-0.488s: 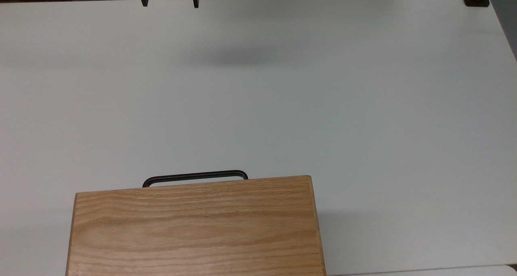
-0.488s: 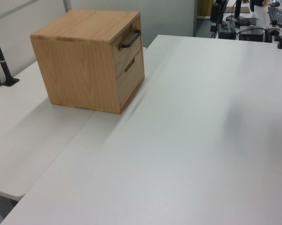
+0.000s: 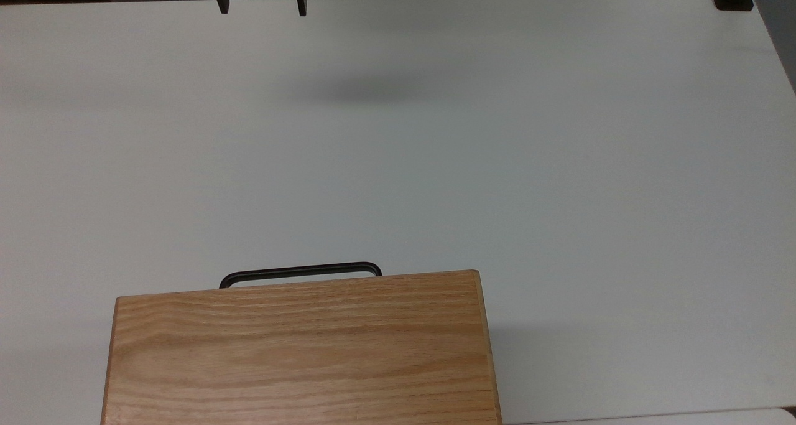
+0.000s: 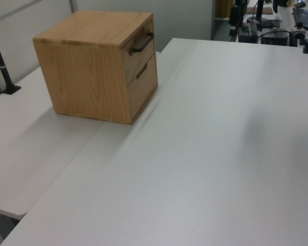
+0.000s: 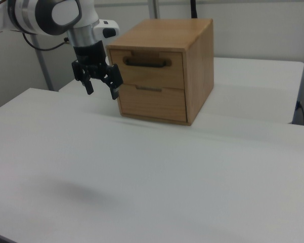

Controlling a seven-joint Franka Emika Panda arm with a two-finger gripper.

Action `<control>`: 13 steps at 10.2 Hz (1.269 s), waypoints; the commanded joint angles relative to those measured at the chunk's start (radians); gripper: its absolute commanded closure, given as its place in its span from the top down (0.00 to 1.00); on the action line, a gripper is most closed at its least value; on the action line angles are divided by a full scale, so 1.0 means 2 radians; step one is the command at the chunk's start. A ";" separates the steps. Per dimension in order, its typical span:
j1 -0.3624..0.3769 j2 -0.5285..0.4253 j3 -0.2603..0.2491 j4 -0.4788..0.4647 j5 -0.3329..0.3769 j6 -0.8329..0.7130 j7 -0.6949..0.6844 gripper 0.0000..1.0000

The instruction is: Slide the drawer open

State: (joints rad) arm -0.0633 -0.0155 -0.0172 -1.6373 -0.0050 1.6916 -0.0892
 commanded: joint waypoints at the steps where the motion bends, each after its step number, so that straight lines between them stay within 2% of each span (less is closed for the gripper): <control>1: 0.003 0.004 -0.001 0.009 -0.001 -0.010 -0.003 1.00; 7: 0.001 0.006 -0.001 0.009 0.000 -0.013 0.008 1.00; 11: 0.001 0.008 -0.006 0.028 0.000 -0.034 0.017 1.00; 12: 0.005 0.009 -0.001 0.035 -0.001 -0.034 0.034 1.00; 13: 0.008 0.009 0.002 0.037 -0.004 -0.031 0.117 1.00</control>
State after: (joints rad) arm -0.0637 -0.0098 -0.0230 -1.6032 -0.0050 1.6578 -0.0591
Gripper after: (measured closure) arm 0.000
